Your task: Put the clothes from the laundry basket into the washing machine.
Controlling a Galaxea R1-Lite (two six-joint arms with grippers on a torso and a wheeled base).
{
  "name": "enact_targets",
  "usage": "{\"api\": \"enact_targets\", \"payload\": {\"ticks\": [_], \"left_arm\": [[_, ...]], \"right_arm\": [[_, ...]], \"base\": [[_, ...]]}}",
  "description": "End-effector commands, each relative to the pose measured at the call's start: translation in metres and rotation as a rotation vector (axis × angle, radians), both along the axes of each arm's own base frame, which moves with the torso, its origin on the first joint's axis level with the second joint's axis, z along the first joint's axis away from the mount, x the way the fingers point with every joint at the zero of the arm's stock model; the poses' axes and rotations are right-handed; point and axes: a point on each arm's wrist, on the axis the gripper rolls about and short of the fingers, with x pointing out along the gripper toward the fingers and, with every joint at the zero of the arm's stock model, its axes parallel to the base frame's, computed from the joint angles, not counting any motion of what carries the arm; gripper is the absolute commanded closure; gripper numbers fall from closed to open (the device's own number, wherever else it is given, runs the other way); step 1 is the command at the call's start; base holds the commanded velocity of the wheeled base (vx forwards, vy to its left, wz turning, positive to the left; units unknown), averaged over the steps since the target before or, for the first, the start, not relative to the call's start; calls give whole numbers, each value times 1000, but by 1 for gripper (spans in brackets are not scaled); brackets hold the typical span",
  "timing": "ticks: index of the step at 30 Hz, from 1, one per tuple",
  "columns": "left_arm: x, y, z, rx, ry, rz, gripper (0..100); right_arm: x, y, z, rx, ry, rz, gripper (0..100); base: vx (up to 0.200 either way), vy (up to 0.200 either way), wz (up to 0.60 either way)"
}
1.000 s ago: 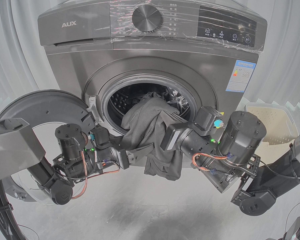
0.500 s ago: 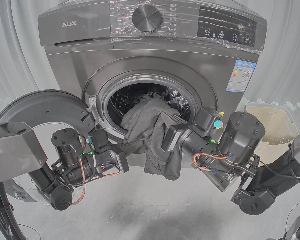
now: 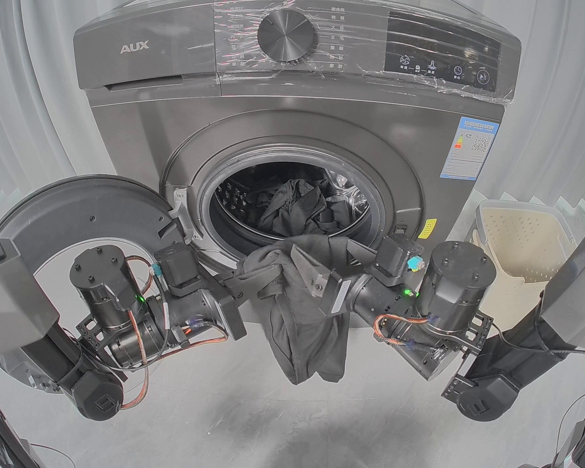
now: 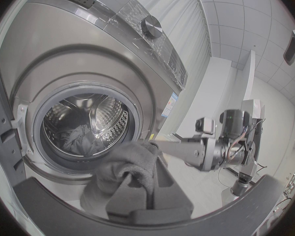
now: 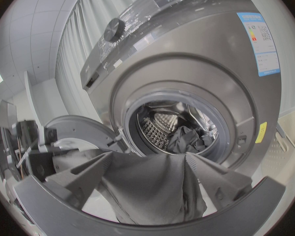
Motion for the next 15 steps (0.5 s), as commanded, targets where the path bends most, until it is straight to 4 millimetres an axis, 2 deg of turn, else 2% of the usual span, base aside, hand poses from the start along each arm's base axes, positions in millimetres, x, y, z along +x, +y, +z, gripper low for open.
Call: {"api": "enact_targets", "payload": {"ticks": [1,7,15], "left_arm": [[3,-2,15,-33,-50,21,100],[8,-13,19,-45,-58,34,100],[9,-16,22,-51,-63,43,100]], "right_arm": [[-1,-14,-23,-85,61,-25,0],[-9,-22,-49,-191,126,-20,0],[-14,-26,-67,-252,172,-1,0]], "base": [[0,0,0],[0,0,0],[0,0,0]]}}
